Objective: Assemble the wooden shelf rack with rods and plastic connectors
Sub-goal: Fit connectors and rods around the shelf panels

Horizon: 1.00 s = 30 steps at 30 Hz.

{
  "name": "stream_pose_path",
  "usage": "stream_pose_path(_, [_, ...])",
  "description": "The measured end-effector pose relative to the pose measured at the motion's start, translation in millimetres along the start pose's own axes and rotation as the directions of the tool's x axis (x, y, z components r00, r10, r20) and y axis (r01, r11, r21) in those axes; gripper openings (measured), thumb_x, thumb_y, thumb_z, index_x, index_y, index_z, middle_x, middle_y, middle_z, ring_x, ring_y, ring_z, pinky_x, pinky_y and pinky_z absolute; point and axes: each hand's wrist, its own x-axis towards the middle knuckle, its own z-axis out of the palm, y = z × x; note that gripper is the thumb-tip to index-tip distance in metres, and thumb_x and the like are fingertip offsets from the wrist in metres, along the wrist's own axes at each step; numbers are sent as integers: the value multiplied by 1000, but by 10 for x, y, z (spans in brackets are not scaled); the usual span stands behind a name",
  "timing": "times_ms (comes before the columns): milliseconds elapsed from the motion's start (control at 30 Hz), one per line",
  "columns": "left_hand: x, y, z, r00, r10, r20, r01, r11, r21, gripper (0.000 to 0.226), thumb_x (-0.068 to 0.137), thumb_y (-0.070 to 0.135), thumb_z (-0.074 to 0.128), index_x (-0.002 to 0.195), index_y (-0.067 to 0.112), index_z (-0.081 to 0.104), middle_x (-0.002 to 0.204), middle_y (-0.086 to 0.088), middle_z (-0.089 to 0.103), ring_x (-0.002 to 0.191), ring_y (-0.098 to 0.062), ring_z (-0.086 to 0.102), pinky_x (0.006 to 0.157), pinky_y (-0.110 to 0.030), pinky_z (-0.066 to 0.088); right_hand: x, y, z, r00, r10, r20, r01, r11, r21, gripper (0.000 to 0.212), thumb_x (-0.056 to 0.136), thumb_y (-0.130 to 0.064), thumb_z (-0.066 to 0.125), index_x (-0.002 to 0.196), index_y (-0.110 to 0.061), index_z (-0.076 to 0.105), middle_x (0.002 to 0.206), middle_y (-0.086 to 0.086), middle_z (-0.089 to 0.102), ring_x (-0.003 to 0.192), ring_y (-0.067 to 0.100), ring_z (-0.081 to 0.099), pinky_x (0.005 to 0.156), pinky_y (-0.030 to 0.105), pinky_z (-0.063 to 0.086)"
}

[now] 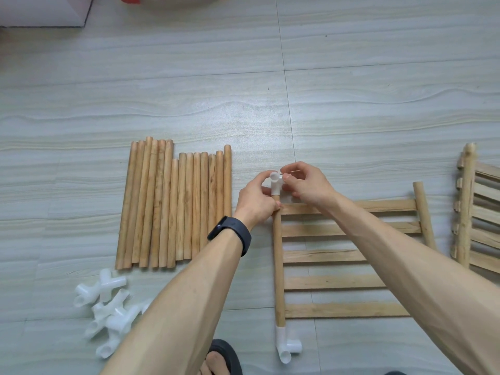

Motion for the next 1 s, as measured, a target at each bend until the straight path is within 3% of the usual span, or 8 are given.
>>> stream_pose_path(133, [19, -21, 18, 999, 4, -41, -6, 999, -47, 71, 79, -9, 71, 135, 34, 60, 93, 3, 70, 86, -19, 74, 86, -41, 61, -9, 27, -68, 993, -91, -75, 70, 965, -253, 12, 97, -31, 66, 107, -27, 72, 91, -13, 68, 94, 9, 64, 79, 24, 42])
stream_pose_path(200, [15, -28, 31, 999, 14, -45, -16, 998, -53, 71, 78, -10, 72, 134, 34, 62, 94, 3, 70, 89, -21, 74, 87, -41, 60, -14, 52, -93, 993, -93, -70, 68, 952, -300, 13, 97, -30, 66, 107, -29, 75, 97, -9, 73, 97, 7, 65, 81, 21, 41])
stream_pose_path(367, [18, 7, 45, 995, 74, -61, -74, 997, 12, 62, 77, -7, 73, 109, 45, 61, 91, 6, 69, 81, -13, 72, 74, -29, 62, -49, 92, -94, 995, -35, -94, 29, 997, -68, 12, 95, -21, 70, 106, -22, 75, 97, 3, 76, 85, 16, 73, 88, 36, 58])
stream_pose_path(433, [20, 34, 37, 996, 86, -40, -85, 996, 18, 58, 77, -8, 71, 110, 39, 60, 95, 6, 67, 84, -10, 70, 69, -26, 61, -57, 108, -98, 994, -40, -97, 39, 999, -15, 9, 94, -19, 72, 102, -24, 75, 97, 3, 76, 80, 14, 71, 84, 35, 58])
stream_pose_path(567, [25, 82, 35, 997, 73, 23, -72, 996, -43, 56, 78, -14, 64, 115, 28, 58, 108, 9, 61, 99, -19, 67, 79, -41, 62, -58, 108, -79, 996, -1, -91, 10, 995, 99, 8, 94, -14, 72, 100, -19, 74, 96, 7, 74, 75, 14, 67, 69, 25, 54])
stream_pose_path(733, [46, 80, 27, 996, 72, 53, -69, 996, -63, 56, 79, -15, 62, 115, 28, 61, 107, 5, 61, 89, -21, 66, 65, -32, 54, -54, 100, -69, 997, 37, -75, -24, 987, 160, 7, 94, -11, 71, 100, -15, 72, 90, 7, 70, 72, 14, 63, 63, 21, 54])
stream_pose_path(867, [77, 80, 58, 994, 97, 41, -97, 995, -5, 63, 76, -15, 64, 124, 25, 64, 104, 11, 61, 100, -16, 65, 83, -37, 60, -50, 110, -72, 995, 53, -88, -38, 986, 164, 11, 94, -12, 72, 105, -11, 73, 92, 10, 71, 73, 16, 63, 70, 28, 56])
stream_pose_path(1000, [121, 86, 86, 991, 132, 23, -134, 987, 93, 64, 79, -8, 66, 127, 33, 62, 110, 13, 61, 103, -13, 60, 77, -27, 55, -52, 114, -140, 995, 15, -97, -19, 999, -31, 24, 92, -24, 73, 115, -21, 68, 106, 1, 69, 88, 16, 68, 87, 33, 55])
